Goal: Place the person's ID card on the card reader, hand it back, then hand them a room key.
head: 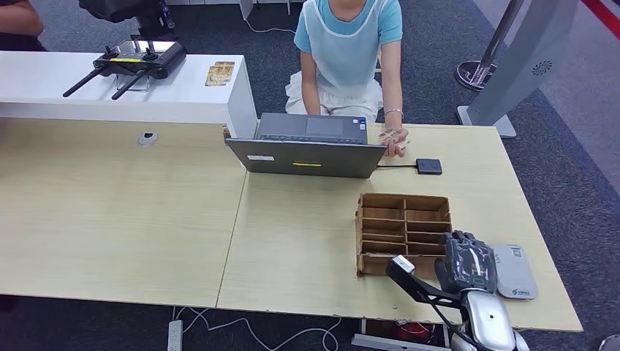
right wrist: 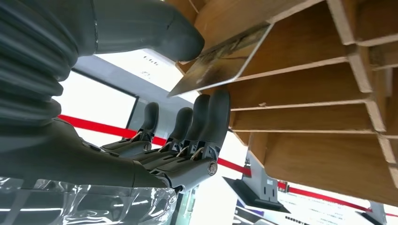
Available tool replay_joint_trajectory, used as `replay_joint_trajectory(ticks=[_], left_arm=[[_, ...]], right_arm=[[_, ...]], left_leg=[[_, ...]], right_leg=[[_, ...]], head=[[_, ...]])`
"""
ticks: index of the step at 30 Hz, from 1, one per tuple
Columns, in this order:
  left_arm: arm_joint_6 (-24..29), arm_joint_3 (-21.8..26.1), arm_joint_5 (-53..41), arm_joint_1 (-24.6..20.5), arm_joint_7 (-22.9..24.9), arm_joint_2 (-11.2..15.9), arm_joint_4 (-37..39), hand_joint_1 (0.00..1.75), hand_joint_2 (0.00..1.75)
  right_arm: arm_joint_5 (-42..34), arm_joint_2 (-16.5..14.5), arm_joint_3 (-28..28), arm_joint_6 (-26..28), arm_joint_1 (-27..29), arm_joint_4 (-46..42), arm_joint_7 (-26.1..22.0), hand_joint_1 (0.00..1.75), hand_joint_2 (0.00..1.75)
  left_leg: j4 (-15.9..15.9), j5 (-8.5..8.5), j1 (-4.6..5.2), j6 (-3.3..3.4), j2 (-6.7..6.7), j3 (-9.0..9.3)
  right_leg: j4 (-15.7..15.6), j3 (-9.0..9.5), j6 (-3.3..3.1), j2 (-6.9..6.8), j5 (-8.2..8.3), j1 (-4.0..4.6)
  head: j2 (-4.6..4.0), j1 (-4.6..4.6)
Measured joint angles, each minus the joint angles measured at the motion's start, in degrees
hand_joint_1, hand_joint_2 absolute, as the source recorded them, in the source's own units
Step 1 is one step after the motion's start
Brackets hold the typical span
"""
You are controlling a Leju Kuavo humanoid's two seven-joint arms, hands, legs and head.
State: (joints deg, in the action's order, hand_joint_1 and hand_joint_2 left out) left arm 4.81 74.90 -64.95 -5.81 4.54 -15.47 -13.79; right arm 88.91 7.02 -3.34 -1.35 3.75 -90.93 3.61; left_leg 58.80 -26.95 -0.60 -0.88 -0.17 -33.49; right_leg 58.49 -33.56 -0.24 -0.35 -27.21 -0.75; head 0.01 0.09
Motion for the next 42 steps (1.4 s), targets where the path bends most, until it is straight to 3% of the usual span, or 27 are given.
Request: replay_joint_trajectory(ticks=[23,29,35,42], left_arm=[[0.2,0.0,0.2,0.0,0.0,0.3,0.0,0.0,0.0],[0.2,0.0,0.1,0.0,0.0,0.4,0.0,0.0,0.0],[0.2,0.0,0.0,0.0,0.0,0.5,0.0,0.0,0.0],[0.2,0.0,0.1,0.0,0.0,0.5,0.0,0.0,0.0]], right_arm=[[-4.0,0.0,0.0,1.1,2.1,-1.5,-2.4,0.93,1.75],[-4.1,0.0,0.0,1.2,2.1,-1.6,-2.5,1.06,1.75],[-4.9,0.0,0.0,1.3,2.1,-1.8,-2.7,1.31,1.75],[-4.9,0.0,0.0,1.7,2.1,-2.4,-2.7,1.41,1.75]], left_leg=[[0.0,0.0,0.0,0.0,0.01,0.0],[0.0,0.0,0.0,0.0,0.01,0.0],[0.0,0.0,0.0,0.0,0.01,0.0],[0.0,0.0,0.0,0.0,0.0,0.0]], right_leg=[[0.0,0.0,0.0,0.0,0.0,0.0],[0.0,0.0,0.0,0.0,0.0,0.0],[0.0,0.0,0.0,0.0,0.0,0.0],[0.0,0.0,0.0,0.0,0.0,0.0]], head=[[0.0,0.0],[0.01,0.0],[0.01,0.0],[0.0,0.01]])
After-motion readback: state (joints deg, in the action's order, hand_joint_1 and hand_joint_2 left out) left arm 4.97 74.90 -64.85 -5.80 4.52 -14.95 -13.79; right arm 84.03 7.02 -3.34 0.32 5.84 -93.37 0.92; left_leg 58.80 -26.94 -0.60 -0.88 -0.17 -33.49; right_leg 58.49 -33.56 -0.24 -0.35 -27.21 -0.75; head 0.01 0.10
